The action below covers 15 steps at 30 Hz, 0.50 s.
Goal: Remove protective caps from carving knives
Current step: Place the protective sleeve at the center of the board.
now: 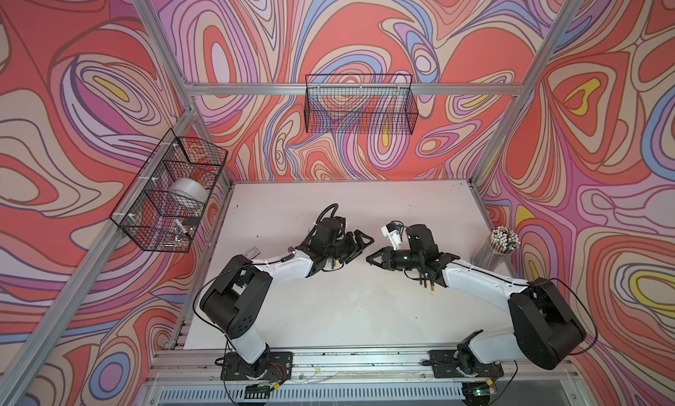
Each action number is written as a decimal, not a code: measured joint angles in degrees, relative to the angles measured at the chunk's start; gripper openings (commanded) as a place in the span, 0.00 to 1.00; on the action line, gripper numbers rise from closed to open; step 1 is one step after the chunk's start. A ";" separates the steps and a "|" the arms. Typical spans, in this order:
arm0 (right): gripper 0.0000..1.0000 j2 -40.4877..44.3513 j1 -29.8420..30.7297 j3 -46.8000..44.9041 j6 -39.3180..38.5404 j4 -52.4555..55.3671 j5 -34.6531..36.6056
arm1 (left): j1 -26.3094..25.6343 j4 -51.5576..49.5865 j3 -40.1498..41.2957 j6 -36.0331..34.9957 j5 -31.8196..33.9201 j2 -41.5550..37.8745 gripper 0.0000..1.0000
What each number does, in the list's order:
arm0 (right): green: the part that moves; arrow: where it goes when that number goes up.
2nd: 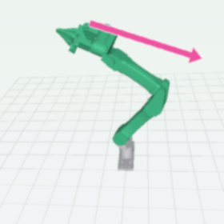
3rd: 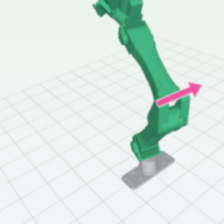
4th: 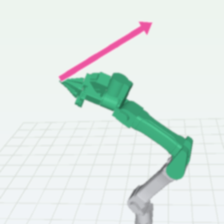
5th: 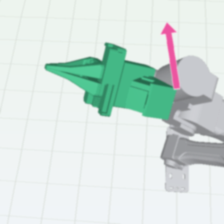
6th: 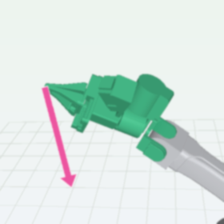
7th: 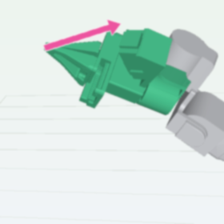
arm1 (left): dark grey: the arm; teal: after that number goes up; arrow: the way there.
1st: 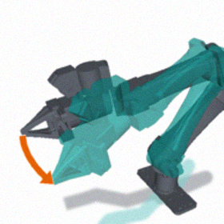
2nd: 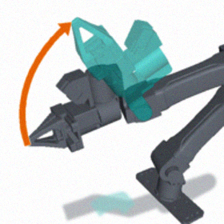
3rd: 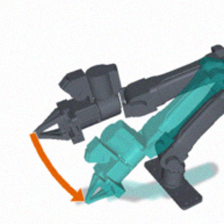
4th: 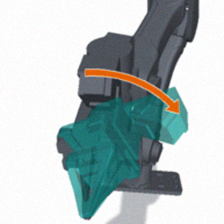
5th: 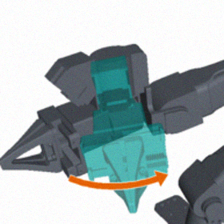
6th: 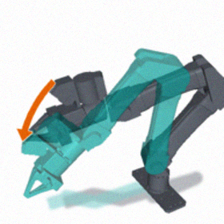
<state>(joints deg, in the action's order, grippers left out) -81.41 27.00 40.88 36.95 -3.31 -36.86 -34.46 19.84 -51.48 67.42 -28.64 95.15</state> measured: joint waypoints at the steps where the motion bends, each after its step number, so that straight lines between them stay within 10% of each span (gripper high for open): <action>1: 0.08 0.00 -0.35 0.00 -0.35 0.70 0.31 | 0.50 -0.24 0.04 -0.31 0.00 -0.85 0.94; 15: 0.07 -8.17 -10.43 5.03 -7.32 11.32 7.82 | 2.29 -5.97 2.43 -10.49 -1.38 -11.87 1.00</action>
<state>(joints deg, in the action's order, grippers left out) -89.58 16.58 45.91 29.63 8.01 -29.04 -32.16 13.87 -49.06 56.93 -30.02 83.29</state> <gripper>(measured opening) 0.142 0.997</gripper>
